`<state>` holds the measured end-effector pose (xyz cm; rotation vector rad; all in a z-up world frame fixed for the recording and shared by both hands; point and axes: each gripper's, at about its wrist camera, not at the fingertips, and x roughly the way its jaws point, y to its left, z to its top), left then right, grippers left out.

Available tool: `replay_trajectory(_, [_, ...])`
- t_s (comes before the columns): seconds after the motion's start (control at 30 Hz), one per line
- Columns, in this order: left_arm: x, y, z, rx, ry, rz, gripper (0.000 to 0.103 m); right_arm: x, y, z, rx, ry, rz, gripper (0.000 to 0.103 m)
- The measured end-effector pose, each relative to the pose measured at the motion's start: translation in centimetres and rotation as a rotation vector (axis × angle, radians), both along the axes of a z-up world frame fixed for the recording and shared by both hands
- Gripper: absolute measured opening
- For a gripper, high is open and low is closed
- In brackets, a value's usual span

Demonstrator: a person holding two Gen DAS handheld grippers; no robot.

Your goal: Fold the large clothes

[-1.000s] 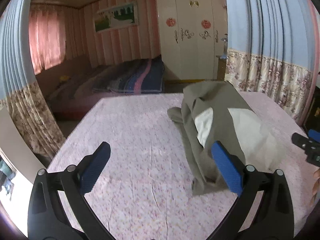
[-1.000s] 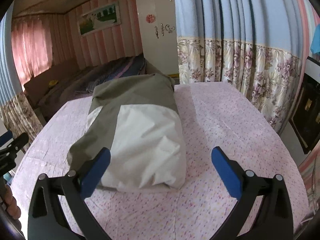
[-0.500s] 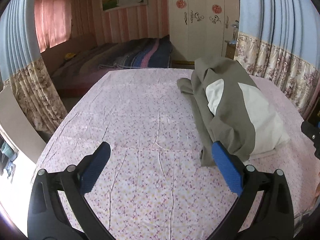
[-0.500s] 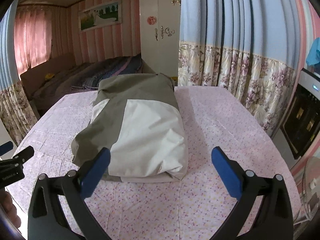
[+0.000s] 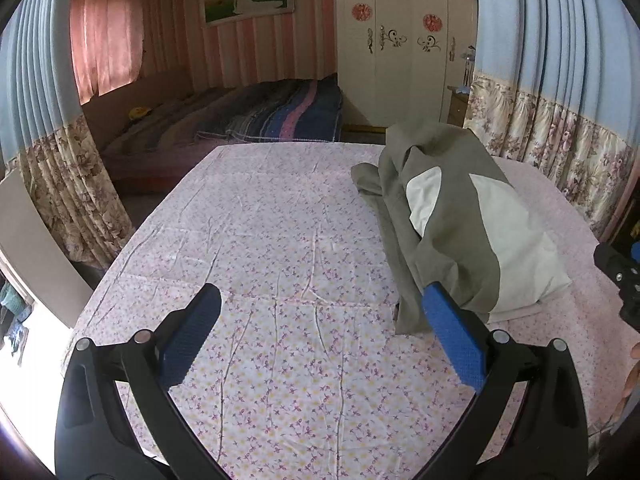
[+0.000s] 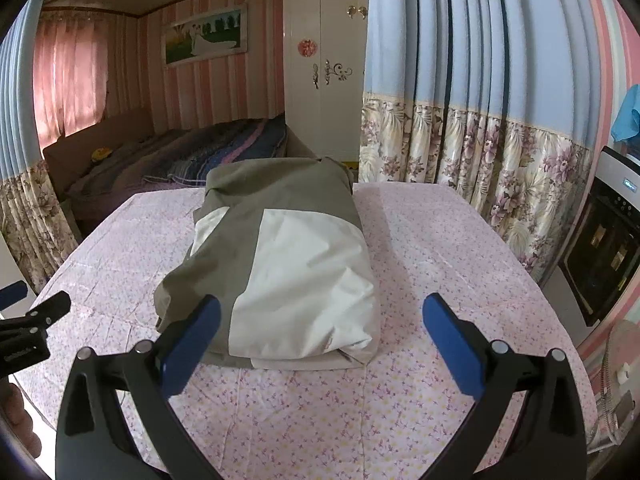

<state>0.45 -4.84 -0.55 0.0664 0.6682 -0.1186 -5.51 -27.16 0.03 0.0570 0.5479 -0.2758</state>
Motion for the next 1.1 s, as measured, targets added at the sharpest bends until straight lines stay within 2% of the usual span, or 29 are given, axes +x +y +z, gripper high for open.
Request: replay_trajectory(1.1, [-0.1,-0.4,1.1,0.001,-0.012,-0.014,0.1,0.6,-0.5,-0.8,0.015,0.017,-0.015,0.101])
